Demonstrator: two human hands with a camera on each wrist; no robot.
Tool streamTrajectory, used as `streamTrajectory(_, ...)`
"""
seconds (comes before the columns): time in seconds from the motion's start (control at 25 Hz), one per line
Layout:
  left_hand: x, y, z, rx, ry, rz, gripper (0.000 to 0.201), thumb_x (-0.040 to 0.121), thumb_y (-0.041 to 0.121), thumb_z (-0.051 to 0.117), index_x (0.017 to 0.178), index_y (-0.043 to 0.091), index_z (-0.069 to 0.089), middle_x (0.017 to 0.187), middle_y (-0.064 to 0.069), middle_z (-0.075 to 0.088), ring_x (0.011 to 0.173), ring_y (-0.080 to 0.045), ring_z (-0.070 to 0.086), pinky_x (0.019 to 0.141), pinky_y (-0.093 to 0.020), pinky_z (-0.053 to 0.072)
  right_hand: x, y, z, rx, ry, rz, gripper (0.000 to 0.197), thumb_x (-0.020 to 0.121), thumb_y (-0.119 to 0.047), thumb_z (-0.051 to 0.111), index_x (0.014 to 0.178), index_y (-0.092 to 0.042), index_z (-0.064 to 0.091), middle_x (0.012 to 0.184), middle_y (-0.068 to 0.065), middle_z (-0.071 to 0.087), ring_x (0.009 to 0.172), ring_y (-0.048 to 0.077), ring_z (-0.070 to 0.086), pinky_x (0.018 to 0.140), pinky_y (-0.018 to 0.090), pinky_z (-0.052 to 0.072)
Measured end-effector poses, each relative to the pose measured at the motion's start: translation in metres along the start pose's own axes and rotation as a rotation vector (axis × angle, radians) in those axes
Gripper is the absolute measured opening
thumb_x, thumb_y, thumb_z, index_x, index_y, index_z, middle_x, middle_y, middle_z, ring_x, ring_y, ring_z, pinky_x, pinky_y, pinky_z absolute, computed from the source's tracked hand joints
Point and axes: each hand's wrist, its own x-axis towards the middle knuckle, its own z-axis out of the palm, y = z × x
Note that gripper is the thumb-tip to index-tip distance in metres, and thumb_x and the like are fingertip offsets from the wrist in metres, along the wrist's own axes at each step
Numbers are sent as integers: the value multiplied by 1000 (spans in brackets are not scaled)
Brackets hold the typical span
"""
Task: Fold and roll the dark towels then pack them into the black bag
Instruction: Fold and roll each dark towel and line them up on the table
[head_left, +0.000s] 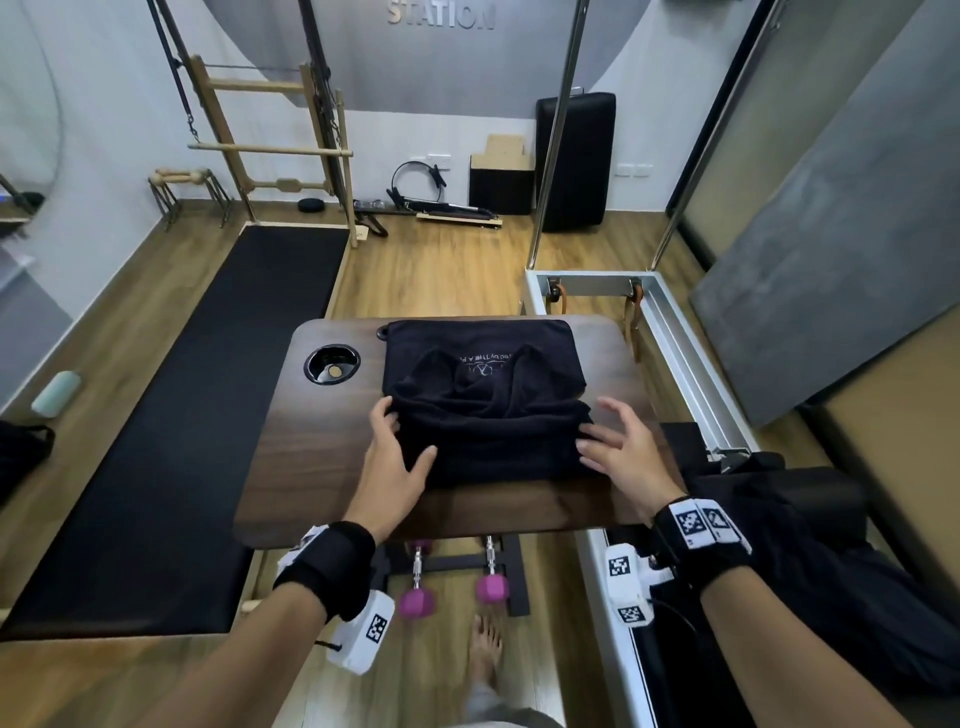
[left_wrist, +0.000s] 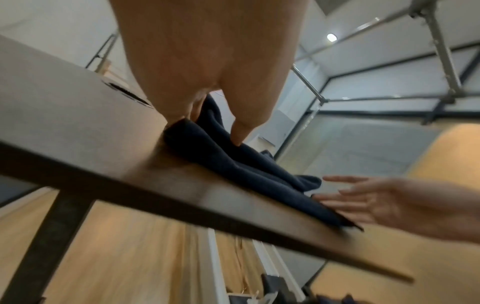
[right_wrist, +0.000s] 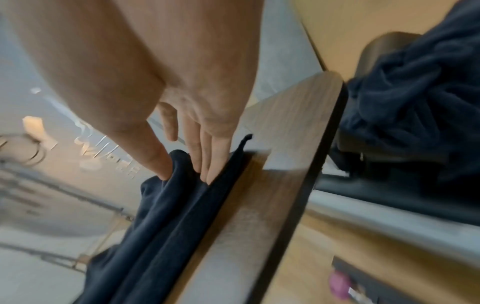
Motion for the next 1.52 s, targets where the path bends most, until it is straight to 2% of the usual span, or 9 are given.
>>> streamTrajectory(0.12, -21, -12, 1, 204, 11, 139, 62, 91, 20, 81, 138, 20, 40, 139, 8, 38, 126, -14, 51, 109, -34, 45, -12, 17, -2, -439, 34, -161, 25, 85, 5, 78, 105, -10, 73, 110, 7, 74, 107, 21, 70, 99, 39, 57)
streamTrajectory(0.24, -33, -16, -6, 287, -70, 137, 37, 93, 33, 80, 117, 21, 54, 141, 11, 44, 119, -10, 55, 96, -35, 49, -23, 30, -2, -662, -26, -253, 25, 84, -3, 83, 107, -9, 77, 124, 3, 68, 114, 20, 64, 104, 40, 54)
streamTrajectory(0.4, -38, -26, -18, 258, -162, 152, 27, 91, 22, 82, 111, 22, 64, 148, 13, 49, 134, -6, 49, 110, -30, 42, -29, 43, -7, -784, -28, -343, 18, 84, -5, 84, 101, -6, 80, 138, 5, 64, 127, 23, 60, 114, 37, 42)
streamTrajectory(0.56, -35, -26, -28, 196, -101, 202, 30, 90, 5, 79, 91, 29, 62, 117, 11, 67, 115, -6, 62, 104, -40, 52, -29, 46, -11, -800, -17, -430, 8, 90, 0, 76, 88, -9, 77, 129, 4, 66, 121, 22, 62, 108, 34, 44)
streamTrajectory(0.8, -22, -17, -35, 359, -260, 305, 37, 95, 19, 78, 131, 25, 70, 102, 11, 54, 99, -7, 56, 93, -33, 53, -19, 41, -12, -782, -26, -455, 23, 100, -3, 58, 93, -25, 55, 100, -6, 61, 97, 17, 58, 86, 45, 52)
streamTrajectory(0.92, -7, -6, -38, 195, -204, 303, 13, 95, 20, 79, 104, 28, 79, 95, 10, 55, 88, -8, 57, 78, -25, 50, -6, 24, -15, -710, -4, -417, 21, 105, -15, 54, 97, -33, 51, 88, -9, 63, 82, 11, 61, 75, 44, 54)
streamTrajectory(1.24, 100, 29, -61, -290, -15, 112, 24, 88, 4, 83, 83, 23, 69, 92, 2, 77, 92, -12, 74, 82, -19, 57, 86, -72, -31, -429, -146, -490, 42, 95, 7, 65, 116, -29, 70, 116, -5, 73, 114, 9, 66, 103, 25, 49)
streamTrajectory(1.36, 151, 33, -60, -326, 84, 59, 20, 88, 2, 82, 85, 14, 67, 90, 1, 77, 87, -9, 74, 78, -19, 57, 137, -105, -29, -403, -106, -494, 43, 90, 12, 70, 107, -27, 74, 109, -7, 75, 103, 1, 69, 95, 15, 51)
streamTrajectory(1.52, 203, 24, -48, -334, 192, -45, 12, 90, 10, 82, 91, 14, 71, 90, -2, 75, 76, -2, 70, 64, -12, 51, 205, -117, -13, -479, -14, -379, 17, 84, 4, 80, 93, -10, 80, 94, 4, 78, 95, 17, 74, 89, 24, 56)
